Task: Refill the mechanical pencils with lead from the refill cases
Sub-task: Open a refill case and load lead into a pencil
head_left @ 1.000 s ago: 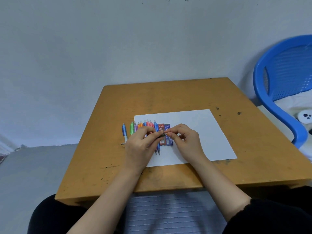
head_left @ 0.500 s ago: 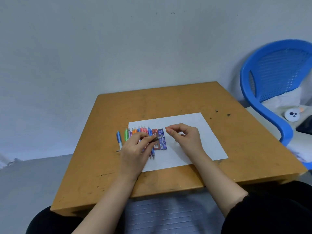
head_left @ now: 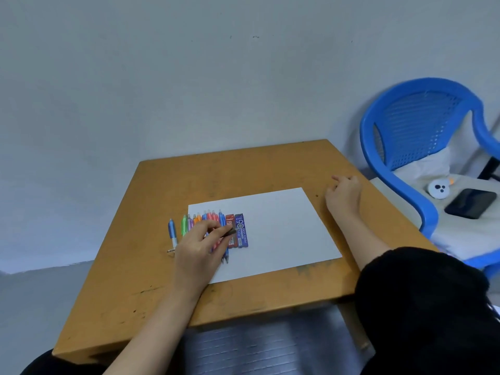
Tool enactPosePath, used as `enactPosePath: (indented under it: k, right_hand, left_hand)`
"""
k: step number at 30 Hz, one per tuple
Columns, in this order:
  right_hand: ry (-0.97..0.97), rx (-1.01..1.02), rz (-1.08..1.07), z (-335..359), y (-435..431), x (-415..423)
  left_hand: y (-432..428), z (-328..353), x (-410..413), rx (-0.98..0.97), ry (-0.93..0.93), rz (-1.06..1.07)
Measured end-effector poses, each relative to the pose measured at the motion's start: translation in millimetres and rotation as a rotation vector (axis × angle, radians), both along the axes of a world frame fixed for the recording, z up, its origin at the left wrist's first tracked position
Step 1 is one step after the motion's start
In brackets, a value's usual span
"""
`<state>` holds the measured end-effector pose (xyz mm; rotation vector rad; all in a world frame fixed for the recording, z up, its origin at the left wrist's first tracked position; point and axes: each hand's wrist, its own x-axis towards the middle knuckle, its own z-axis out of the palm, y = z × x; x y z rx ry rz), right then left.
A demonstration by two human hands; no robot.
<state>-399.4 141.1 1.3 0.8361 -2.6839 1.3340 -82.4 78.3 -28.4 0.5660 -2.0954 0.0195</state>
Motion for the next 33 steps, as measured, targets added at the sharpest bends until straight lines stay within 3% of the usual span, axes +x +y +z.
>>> enactPosePath:
  k: [7,13,23,33]
  right_hand:
    - [-0.046,0.111,-0.018,-6,-7,-26]
    - [-0.163,0.05,-0.097,-12,-18,-34]
    - [0.02,0.135,0.056,-10,-18,-20]
    - [0.047,-0.205,0.394,13,-20,43]
  left_hand:
    - [-2,-3,-3,-0.003,-0.011,0.0]
    - [-2,-2,-2,-0.004,-0.028,-0.003]
    - [-1,0,-2,-0.004,-0.03,-0.003]
    - [-1,-1,-3,0.001,-0.001,0.002]
